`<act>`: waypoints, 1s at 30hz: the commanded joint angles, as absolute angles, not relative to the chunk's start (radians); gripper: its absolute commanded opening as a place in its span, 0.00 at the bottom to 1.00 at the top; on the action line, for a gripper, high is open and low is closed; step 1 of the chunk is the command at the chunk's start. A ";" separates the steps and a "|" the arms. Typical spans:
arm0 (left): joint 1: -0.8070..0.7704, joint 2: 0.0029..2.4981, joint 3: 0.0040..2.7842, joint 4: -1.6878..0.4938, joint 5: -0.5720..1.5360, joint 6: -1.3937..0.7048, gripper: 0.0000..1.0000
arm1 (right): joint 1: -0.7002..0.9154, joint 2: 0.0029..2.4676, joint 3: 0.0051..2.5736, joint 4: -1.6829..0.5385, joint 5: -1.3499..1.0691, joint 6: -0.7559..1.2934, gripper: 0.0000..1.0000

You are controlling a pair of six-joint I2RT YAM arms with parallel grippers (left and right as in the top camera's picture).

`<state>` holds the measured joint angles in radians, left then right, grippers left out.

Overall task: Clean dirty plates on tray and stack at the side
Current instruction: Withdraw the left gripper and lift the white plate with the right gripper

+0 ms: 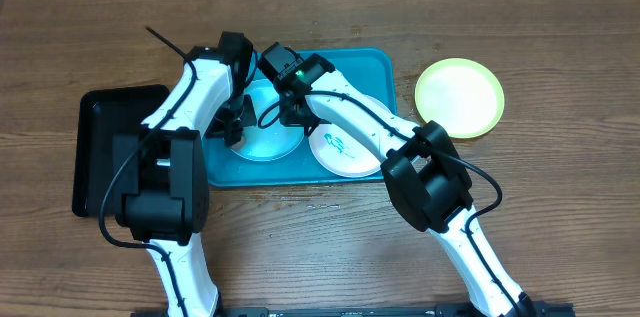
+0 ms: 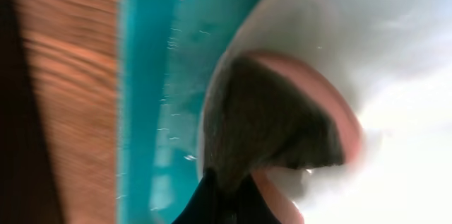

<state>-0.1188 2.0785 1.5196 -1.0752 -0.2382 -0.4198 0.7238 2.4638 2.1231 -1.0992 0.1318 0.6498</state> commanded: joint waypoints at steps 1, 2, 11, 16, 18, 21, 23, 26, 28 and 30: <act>-0.098 2.098 1.611 -1.129 -0.422 -0.446 0.04 | 0.717 2.500 2.096 -1.108 0.179 0.647 0.04; -0.098 2.098 1.644 -1.148 -0.422 -0.461 0.04 | 0.717 2.500 2.096 -1.106 0.179 0.647 0.04; -0.024 2.098 1.950 -1.345 -0.316 -0.524 0.04 | 0.720 2.494 2.118 -1.092 0.179 0.621 0.04; 0.159 2.100 1.937 -1.372 -0.144 -0.520 0.04 | 0.762 2.424 2.244 -1.132 0.249 0.470 0.04; 0.222 2.100 1.916 -1.382 -0.099 -0.520 0.04 | 0.789 2.402 2.277 -1.143 0.361 0.402 0.04; 0.295 2.100 1.866 -1.379 -0.094 -0.517 0.04 | 0.838 2.379 2.323 -1.151 0.533 0.301 0.04; 0.332 2.100 1.823 -1.351 -0.094 -0.495 0.04 | 0.871 2.373 2.347 -1.154 0.636 0.236 0.04; 0.377 2.101 1.757 -1.299 -0.092 -0.453 0.04 | 0.915 2.373 2.368 -1.151 0.787 0.149 0.04; 0.402 2.101 1.714 -1.259 -0.092 -0.449 0.04 | 0.942 2.373 2.370 -1.141 0.902 0.102 0.04; 0.423 2.102 1.670 -1.215 -0.092 -0.449 0.04 | 0.966 2.373 2.370 -1.132 1.015 0.068 0.04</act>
